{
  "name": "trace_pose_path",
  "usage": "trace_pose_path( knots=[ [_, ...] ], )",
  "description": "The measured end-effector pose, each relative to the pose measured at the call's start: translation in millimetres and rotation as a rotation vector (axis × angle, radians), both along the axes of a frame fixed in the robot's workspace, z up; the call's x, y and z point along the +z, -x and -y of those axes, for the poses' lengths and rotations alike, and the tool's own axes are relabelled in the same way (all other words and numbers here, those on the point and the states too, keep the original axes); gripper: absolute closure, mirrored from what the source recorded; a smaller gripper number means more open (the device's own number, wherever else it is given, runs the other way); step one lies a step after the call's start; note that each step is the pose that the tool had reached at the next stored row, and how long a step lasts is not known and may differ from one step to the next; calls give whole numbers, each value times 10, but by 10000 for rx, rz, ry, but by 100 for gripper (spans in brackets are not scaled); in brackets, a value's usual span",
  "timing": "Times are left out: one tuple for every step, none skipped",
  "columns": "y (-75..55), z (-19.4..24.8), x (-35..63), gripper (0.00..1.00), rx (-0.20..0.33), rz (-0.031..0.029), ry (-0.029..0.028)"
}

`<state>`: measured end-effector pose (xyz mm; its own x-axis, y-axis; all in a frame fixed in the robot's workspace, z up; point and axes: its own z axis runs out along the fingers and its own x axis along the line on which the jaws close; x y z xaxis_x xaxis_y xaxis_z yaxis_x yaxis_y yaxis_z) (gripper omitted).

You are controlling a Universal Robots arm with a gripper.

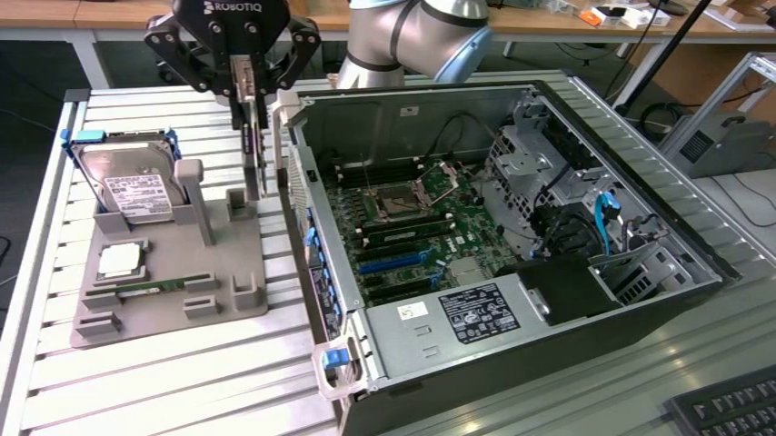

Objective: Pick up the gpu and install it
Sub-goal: 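Pick up the gpu and move the gpu toward the slot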

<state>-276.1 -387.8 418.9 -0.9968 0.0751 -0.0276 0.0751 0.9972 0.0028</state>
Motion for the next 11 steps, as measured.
trace_pose_path(
  knots=[
    [-2, 0, 0, 73, 0, 0, 1],
    [-6, 0, 0, 73, 0, 1, 3],
    [-9, 0, 0, 73, 0, 0, 5],
    [-12, 0, 0, 73, 0, 0, 7],
    [-15, 0, 0, 73, 0, 0, 9],
    [-21, 0, -1, 73, 0, 1, 12],
    [-28, 0, -1, 73, -1, 1, 17],
    [-32, 0, -1, 73, -1, 1, 19],
    [-38, 0, -1, 73, 0, 0, 23],
    [-50, 0, 0, 73, 0, 0, 29],
    [-52, 0, 0, 73, 0, 0, 30]
  ],
)
